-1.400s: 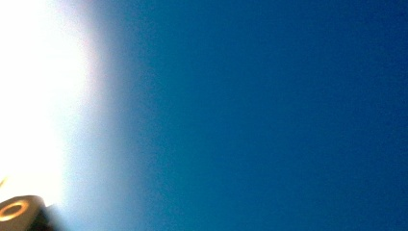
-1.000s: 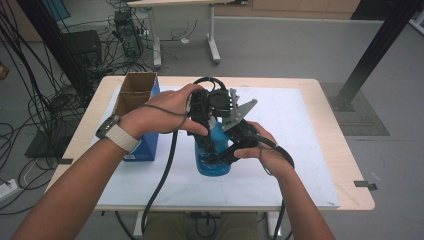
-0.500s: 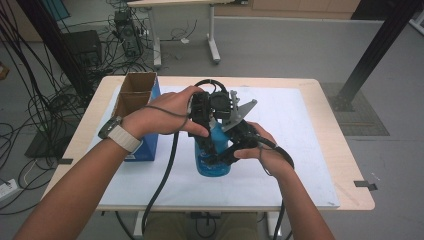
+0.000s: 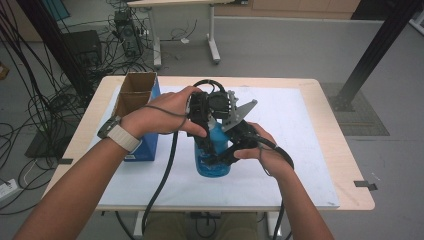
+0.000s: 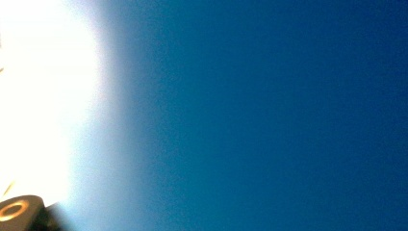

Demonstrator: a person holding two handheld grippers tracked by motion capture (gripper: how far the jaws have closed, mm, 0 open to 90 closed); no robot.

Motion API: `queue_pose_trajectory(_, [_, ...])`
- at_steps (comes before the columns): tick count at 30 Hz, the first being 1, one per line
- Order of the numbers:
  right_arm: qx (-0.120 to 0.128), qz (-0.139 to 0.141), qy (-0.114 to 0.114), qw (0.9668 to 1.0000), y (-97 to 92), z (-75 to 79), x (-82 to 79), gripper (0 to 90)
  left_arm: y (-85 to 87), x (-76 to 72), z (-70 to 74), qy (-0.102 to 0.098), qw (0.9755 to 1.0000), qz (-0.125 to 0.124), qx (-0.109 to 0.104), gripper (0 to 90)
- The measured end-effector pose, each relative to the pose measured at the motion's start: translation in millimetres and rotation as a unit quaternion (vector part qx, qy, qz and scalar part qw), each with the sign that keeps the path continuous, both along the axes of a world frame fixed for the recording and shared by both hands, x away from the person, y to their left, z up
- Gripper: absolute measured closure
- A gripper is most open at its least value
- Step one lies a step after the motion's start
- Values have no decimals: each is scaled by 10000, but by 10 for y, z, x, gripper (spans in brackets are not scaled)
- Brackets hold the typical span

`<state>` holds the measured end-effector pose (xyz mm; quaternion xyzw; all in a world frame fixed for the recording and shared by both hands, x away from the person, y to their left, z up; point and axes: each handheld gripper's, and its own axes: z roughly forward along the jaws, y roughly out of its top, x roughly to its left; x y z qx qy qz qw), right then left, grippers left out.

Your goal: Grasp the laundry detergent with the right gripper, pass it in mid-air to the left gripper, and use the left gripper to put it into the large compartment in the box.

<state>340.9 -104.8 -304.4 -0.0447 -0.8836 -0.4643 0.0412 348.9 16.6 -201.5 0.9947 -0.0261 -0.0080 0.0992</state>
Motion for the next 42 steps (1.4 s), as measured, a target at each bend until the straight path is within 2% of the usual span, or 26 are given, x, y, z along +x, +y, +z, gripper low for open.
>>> queue_pose_trajectory(4, [-26,-12,-49,10000,-1,-4,2,435,-5,0,-3,10,10000,0,3,144])
queue_pose_trajectory(17, [-2,-26,-21,10000,-2,-10,-3,436,-11,1,-1,22,10000,14,41,147])
queue_pose_trajectory(19, [22,-11,60,10000,-4,-4,-13,436,-9,3,-1,34,10000,15,25,147])
queue_pose_trajectory(32, [14,-13,31,10000,-1,-2,-16,436,-9,-6,7,23,10000,10,30,155])
queue_pose_trajectory(33, [-2,-31,-18,10000,0,-4,-13,436,-4,-3,18,91,9999,-38,21,175])
queue_pose_trajectory(34, [-1,-53,-3,10000,-1,-4,-15,436,0,-4,20,137,9999,-66,-21,316])
queue_pose_trajectory(36, [14,-43,15,10000,-5,4,-20,436,0,-3,16,82,10000,-46,12,291])
queue_pose_trajectory(42, [22,-7,24,10000,1,6,-23,436,-8,-5,15,74,10000,-30,30,302])
